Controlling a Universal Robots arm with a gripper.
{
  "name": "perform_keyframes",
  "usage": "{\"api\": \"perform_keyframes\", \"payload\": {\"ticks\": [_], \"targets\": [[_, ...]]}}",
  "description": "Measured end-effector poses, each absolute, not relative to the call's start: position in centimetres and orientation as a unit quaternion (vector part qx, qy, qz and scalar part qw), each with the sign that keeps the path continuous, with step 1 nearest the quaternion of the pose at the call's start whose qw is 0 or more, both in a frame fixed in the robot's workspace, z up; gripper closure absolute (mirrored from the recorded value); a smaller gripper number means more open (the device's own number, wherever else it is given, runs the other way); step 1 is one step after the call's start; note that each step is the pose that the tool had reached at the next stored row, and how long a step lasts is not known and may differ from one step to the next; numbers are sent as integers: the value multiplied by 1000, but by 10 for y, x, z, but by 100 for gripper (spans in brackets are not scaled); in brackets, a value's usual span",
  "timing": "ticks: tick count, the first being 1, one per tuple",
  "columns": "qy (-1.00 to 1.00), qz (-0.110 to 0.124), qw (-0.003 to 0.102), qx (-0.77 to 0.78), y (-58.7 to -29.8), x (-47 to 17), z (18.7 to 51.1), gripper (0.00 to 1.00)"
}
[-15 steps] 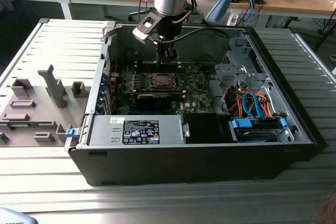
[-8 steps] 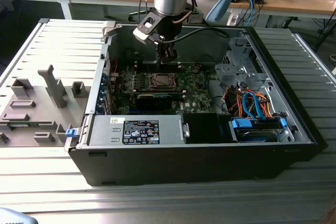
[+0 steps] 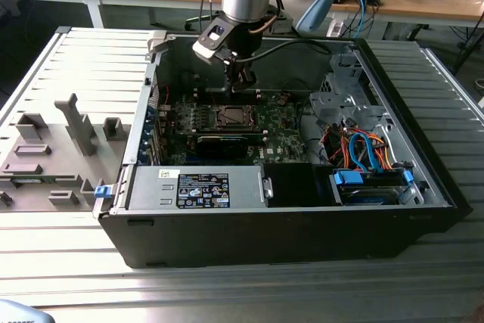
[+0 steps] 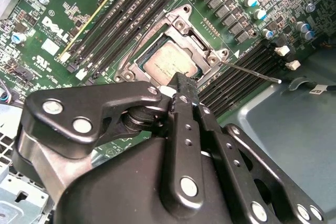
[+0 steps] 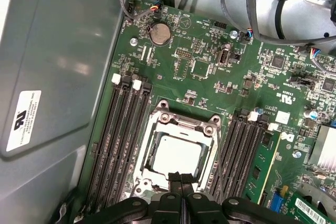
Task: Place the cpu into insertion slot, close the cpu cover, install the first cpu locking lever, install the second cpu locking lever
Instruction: 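Install the first cpu locking lever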
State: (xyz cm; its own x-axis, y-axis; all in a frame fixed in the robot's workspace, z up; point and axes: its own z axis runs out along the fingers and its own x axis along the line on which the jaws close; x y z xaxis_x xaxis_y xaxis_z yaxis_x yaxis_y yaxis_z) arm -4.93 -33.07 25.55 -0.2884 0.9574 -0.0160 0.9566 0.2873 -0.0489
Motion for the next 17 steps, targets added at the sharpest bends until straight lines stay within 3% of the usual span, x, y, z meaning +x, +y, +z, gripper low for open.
{"api": "perform_keyframes", "payload": {"ticks": [17], "targets": [[-810, 25, 8, -586, -331, -49, 256, 89]]}}
